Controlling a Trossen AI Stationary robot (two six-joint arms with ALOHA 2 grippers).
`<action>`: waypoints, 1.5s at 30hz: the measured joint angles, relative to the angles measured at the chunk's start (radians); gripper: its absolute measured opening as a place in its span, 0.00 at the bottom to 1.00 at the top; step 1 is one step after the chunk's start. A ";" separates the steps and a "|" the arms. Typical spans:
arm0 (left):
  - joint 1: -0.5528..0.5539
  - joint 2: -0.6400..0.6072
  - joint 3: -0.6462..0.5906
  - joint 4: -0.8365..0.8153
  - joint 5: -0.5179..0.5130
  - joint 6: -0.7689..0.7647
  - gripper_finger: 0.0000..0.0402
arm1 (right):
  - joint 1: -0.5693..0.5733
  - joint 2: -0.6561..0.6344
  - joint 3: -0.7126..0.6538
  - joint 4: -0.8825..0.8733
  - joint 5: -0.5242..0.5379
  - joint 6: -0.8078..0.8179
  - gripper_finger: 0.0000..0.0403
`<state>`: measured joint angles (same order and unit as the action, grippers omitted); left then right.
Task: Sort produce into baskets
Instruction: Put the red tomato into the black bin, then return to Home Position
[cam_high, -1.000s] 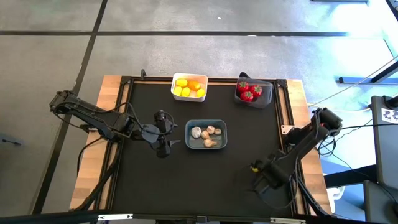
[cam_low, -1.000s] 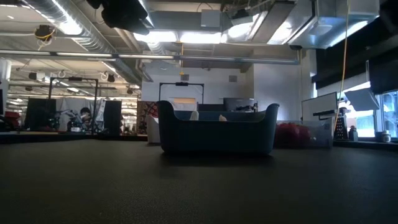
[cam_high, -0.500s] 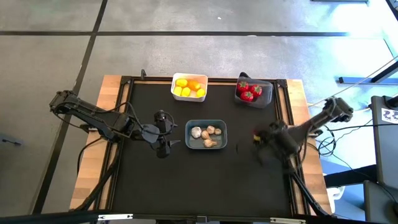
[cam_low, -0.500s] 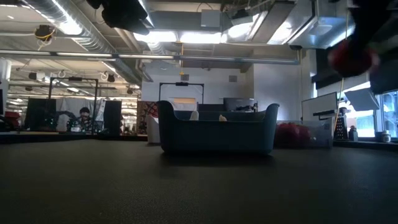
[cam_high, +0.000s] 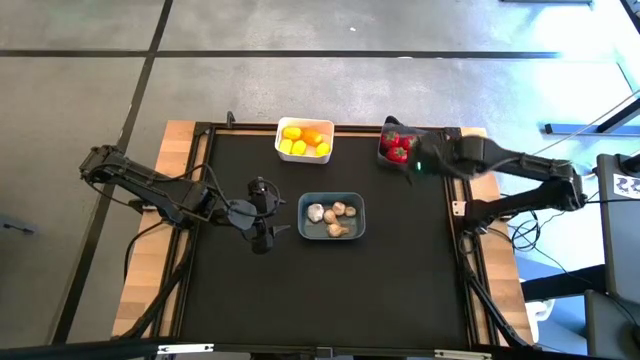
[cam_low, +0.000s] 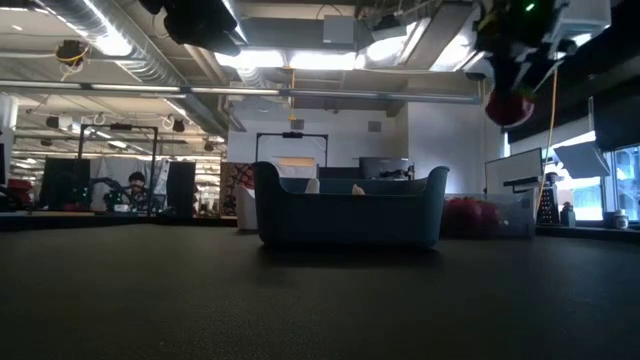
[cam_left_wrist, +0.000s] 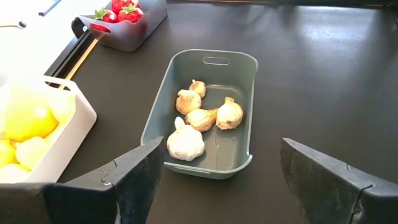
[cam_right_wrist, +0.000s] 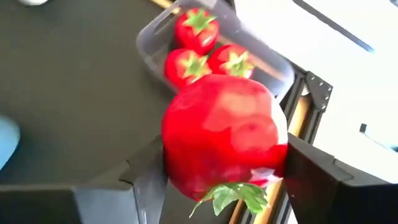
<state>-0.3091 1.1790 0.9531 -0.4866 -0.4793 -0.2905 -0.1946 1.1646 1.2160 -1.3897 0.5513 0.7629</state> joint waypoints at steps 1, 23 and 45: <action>0.000 0.000 0.000 0.000 0.000 0.000 0.77 | -0.049 0.001 0.000 0.028 -0.010 -0.044 0.62; 0.000 0.000 0.000 -0.004 0.000 -0.009 0.77 | -0.606 0.111 -0.304 0.479 -0.315 -0.350 0.62; 0.011 0.000 0.000 0.005 0.000 -0.009 0.77 | -0.650 0.116 -0.371 0.544 -0.357 -0.372 0.90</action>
<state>-0.2985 1.1790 0.9531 -0.4820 -0.4797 -0.2996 -0.8448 1.2808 0.8451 -0.8455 0.1946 0.3908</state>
